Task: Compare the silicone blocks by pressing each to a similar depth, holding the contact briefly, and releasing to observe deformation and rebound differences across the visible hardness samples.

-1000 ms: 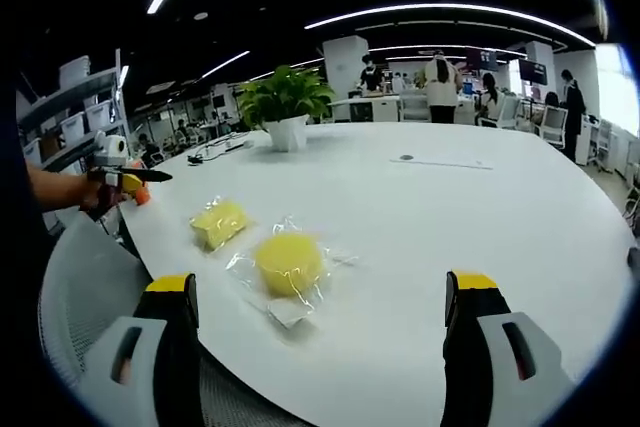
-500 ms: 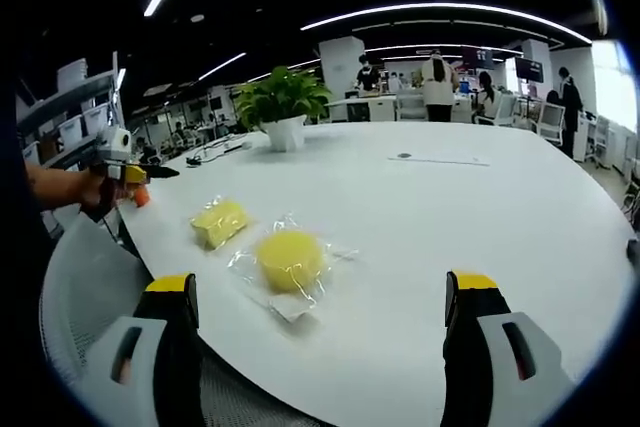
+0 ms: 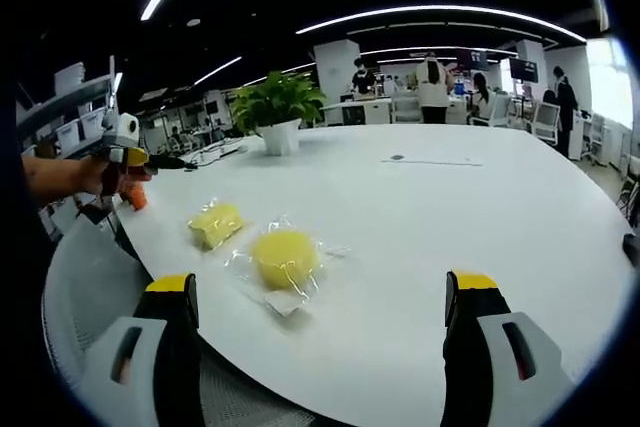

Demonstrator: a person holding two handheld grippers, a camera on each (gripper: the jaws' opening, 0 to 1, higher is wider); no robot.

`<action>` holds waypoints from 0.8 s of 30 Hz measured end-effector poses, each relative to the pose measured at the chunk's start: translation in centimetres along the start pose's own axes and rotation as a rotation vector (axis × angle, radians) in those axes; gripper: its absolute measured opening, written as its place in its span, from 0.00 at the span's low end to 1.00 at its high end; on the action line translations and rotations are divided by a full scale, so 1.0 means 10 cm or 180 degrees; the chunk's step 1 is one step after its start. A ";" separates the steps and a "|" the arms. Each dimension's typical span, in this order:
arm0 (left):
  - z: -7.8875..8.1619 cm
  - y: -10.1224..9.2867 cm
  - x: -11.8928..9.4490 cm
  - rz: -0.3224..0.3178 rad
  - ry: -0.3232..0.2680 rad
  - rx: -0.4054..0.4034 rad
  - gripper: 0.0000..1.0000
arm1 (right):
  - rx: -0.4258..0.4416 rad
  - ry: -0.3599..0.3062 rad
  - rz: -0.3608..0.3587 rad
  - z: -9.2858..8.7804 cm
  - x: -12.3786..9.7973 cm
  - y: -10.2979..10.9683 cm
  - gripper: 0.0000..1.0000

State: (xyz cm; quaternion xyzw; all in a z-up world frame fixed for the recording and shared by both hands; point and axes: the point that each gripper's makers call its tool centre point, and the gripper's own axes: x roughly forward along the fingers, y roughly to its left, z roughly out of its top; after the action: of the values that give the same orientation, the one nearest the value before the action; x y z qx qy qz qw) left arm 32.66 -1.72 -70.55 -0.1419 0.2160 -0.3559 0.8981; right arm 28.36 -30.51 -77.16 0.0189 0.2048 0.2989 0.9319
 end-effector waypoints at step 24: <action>-0.38 -0.03 1.10 -0.0020 0.0777 -0.1044 0.92 | 0.0068 -0.0007 0.0006 -0.05 -0.02 -0.04 0.96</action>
State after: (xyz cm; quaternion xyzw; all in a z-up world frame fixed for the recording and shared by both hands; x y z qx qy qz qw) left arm 37.84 -10.02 -76.88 -0.2428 0.3778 -0.3332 0.8290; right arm 28.21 -30.98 -77.58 0.0294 0.2070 0.2976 0.9315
